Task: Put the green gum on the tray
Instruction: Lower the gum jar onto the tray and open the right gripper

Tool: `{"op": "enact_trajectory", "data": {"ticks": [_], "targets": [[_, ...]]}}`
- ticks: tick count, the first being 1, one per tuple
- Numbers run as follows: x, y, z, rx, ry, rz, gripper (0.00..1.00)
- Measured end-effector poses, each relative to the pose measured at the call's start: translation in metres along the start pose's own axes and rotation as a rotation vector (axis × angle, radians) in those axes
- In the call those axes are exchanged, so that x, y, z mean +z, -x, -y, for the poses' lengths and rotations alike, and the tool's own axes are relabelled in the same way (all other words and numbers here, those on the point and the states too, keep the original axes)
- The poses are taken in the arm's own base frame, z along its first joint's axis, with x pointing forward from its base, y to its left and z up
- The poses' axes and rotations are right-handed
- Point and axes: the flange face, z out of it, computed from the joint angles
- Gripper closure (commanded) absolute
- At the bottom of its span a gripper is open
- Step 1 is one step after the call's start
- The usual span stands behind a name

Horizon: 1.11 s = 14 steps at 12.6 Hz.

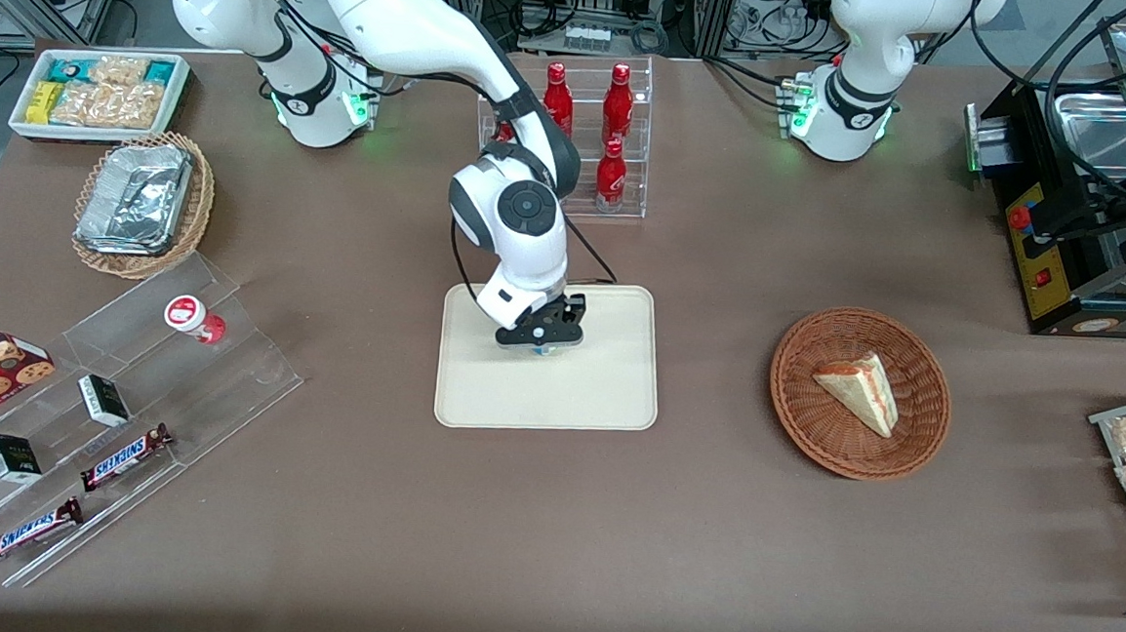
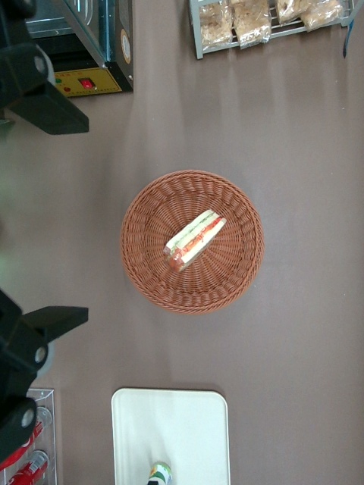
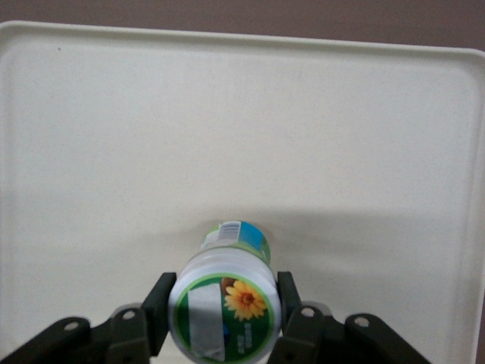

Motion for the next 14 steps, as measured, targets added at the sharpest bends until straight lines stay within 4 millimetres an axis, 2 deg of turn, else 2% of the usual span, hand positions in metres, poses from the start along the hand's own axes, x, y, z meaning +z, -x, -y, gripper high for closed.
{"op": "enact_trajectory", "data": {"ticks": [1,2,3,7,9,10,11,14], "targets": [[0.003,0.002,0.002,0.004,-0.004,0.005,0.76],[0.006,0.003,0.002,0.009,-0.007,0.010,0.23],[0.008,0.003,0.002,0.011,-0.006,0.013,0.00],[0.009,0.001,0.001,0.015,-0.006,0.011,0.00],[-0.002,-0.006,-0.004,0.028,-0.010,0.010,0.00],[-0.019,-0.013,-0.011,0.043,-0.012,0.021,0.00],[-0.045,-0.023,-0.023,0.060,-0.019,0.034,0.00],[-0.143,-0.046,-0.078,0.073,-0.063,0.075,0.00]]}}
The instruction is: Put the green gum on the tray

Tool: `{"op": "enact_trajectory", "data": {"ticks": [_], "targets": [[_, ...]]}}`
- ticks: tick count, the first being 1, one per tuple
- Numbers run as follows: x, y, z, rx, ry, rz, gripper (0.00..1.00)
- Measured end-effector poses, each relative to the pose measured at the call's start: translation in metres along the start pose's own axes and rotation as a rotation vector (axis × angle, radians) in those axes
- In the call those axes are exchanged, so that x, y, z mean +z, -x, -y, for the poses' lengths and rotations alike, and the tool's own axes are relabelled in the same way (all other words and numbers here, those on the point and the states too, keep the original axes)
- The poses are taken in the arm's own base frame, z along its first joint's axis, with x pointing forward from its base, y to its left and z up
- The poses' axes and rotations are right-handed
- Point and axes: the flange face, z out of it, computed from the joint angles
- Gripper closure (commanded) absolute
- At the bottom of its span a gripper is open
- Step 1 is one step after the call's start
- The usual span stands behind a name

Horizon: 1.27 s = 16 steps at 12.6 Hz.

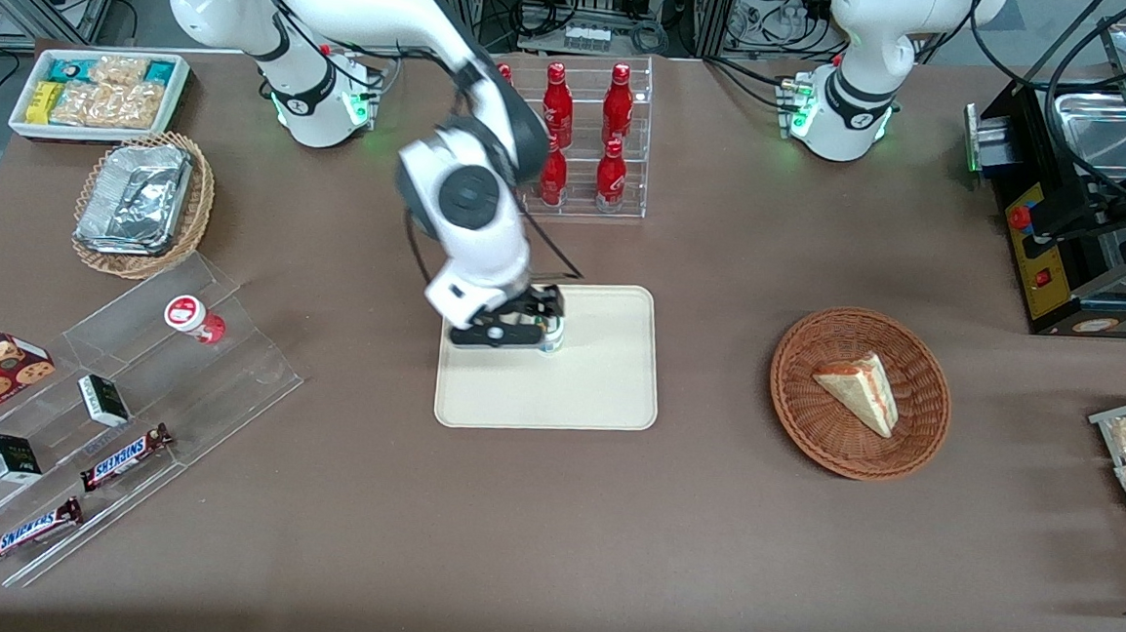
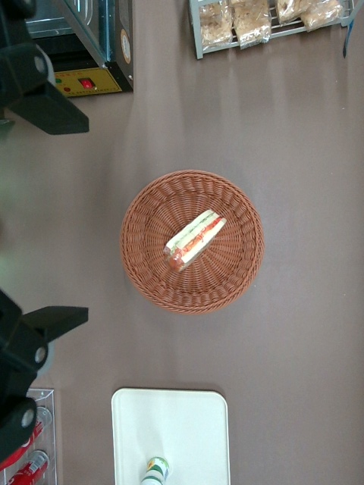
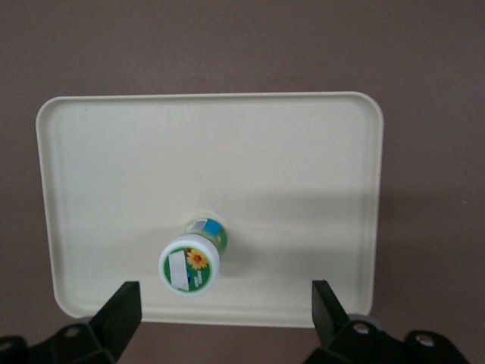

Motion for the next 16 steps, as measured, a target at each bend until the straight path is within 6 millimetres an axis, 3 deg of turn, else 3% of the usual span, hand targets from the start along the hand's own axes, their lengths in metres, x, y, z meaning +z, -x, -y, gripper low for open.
{"op": "enact_trajectory", "data": {"ticks": [2,4,7,10,13,16], "targets": [[-0.060,-0.006,-0.048,0.019,-0.015,0.049,0.00],[-0.101,-0.015,-0.107,0.038,-0.026,0.094,0.00],[-0.142,-0.018,-0.185,0.067,-0.015,0.147,0.00],[-0.185,-0.008,-0.266,0.041,0.025,0.177,0.00],[-0.215,0.001,-0.340,-0.018,0.035,0.176,0.00],[-0.217,-0.001,-0.393,-0.074,0.031,0.174,0.00]]}}
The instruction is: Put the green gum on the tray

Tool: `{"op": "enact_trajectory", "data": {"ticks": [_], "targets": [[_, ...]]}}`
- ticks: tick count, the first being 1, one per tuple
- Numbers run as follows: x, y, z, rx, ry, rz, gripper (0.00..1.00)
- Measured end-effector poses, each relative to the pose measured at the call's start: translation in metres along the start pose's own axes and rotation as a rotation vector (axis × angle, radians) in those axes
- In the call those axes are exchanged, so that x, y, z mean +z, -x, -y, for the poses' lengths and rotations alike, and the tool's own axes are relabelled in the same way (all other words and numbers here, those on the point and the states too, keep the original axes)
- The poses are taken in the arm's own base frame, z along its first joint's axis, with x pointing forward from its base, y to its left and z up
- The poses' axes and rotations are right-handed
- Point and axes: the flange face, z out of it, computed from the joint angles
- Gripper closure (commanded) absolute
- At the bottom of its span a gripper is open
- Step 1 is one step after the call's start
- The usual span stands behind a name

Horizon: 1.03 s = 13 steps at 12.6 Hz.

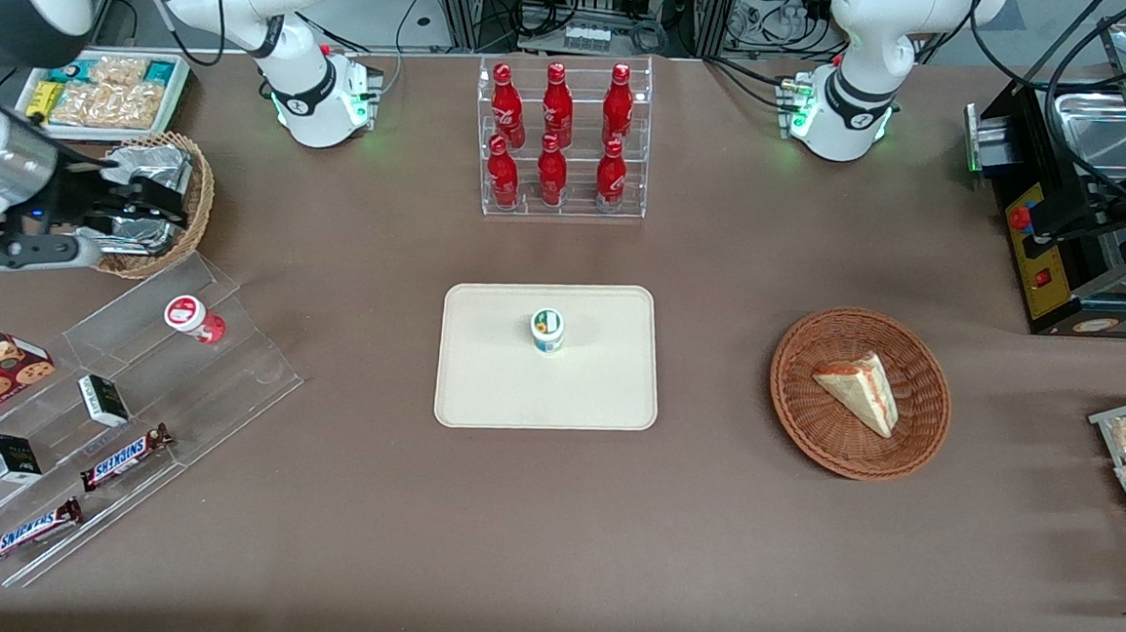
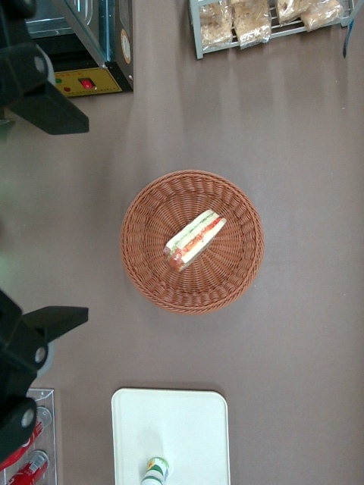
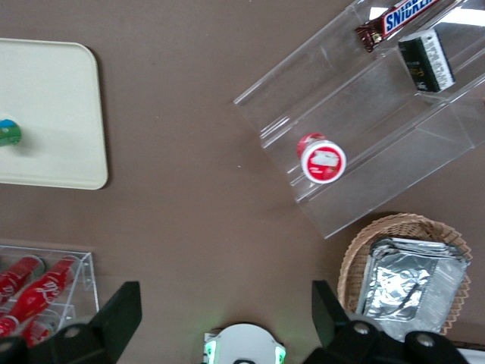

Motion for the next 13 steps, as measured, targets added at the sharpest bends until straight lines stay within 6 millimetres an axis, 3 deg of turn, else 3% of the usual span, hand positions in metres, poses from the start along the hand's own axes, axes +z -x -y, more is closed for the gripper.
{"op": "enact_trajectory", "data": {"ticks": [3,6,13], "targets": [[0.001,0.001,-0.044,-0.011,-0.007,-0.013,0.00],[0.000,0.000,-0.063,0.017,-0.006,-0.039,0.00],[-0.004,-0.025,-0.045,-0.013,0.015,-0.049,0.00]]}}
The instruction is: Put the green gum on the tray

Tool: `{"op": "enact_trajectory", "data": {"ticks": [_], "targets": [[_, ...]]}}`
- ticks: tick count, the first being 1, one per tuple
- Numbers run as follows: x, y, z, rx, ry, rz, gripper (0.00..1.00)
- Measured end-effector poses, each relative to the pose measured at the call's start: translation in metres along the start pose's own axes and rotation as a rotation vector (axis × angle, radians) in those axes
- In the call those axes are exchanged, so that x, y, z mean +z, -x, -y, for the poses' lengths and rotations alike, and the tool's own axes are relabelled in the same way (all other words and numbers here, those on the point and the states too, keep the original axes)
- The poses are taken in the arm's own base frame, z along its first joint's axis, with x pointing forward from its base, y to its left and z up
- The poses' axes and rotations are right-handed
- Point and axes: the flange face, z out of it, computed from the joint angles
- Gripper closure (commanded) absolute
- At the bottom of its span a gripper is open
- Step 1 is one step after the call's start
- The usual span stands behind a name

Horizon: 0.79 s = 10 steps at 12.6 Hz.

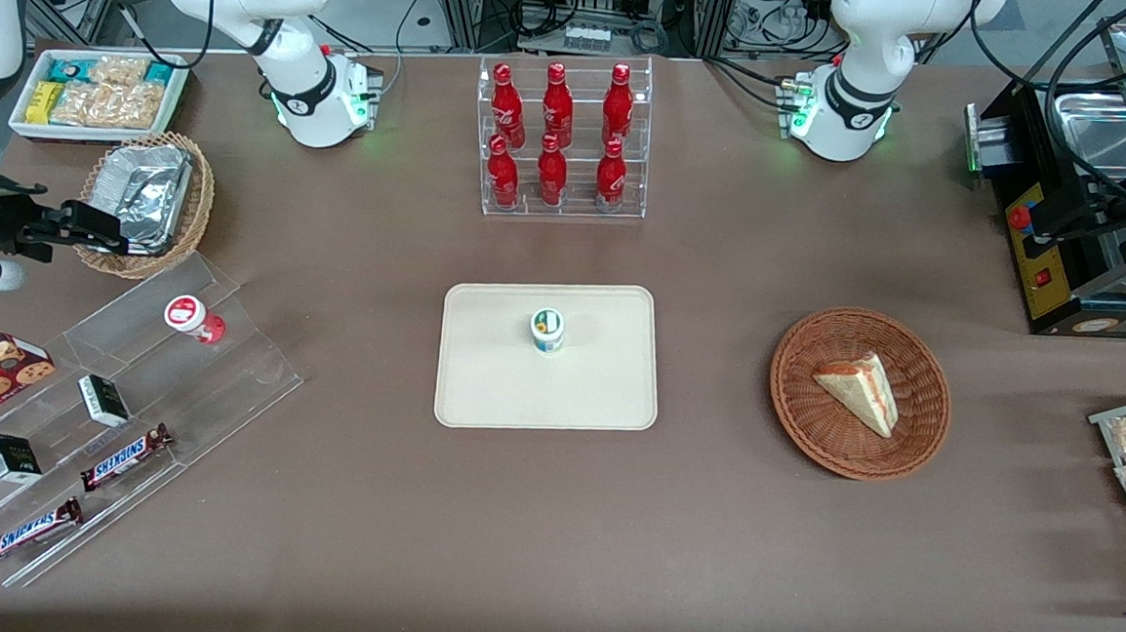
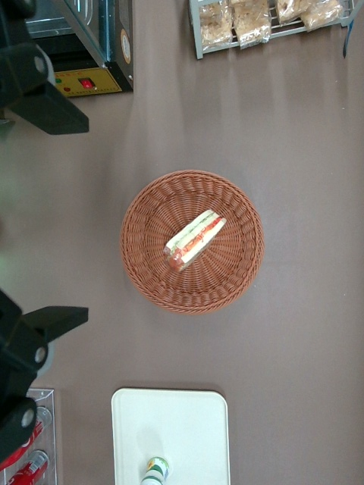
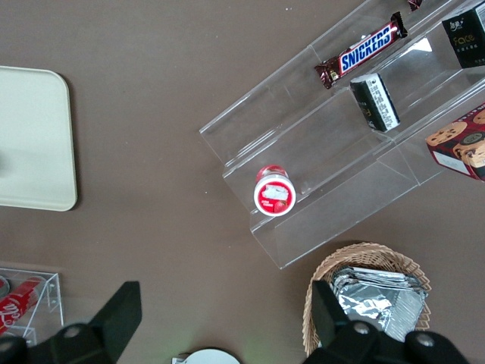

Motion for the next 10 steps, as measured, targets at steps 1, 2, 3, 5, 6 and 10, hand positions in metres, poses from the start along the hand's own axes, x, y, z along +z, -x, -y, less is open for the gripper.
{"op": "enact_trajectory", "data": {"ticks": [1,2,3,5,6,10], "targets": [[0.0015,-0.0014,-0.0014,0.002,0.000,0.003,0.00],[0.0019,-0.0021,-0.0030,0.005,0.000,0.003,0.00],[0.0017,-0.0023,-0.0054,0.009,0.000,0.003,0.00],[-0.0004,-0.0012,-0.0090,0.016,-0.001,0.002,0.00],[-0.0004,-0.0004,-0.0084,0.015,-0.002,0.007,0.00],[0.0018,0.0021,-0.0049,0.038,-0.007,0.035,0.00]]}}
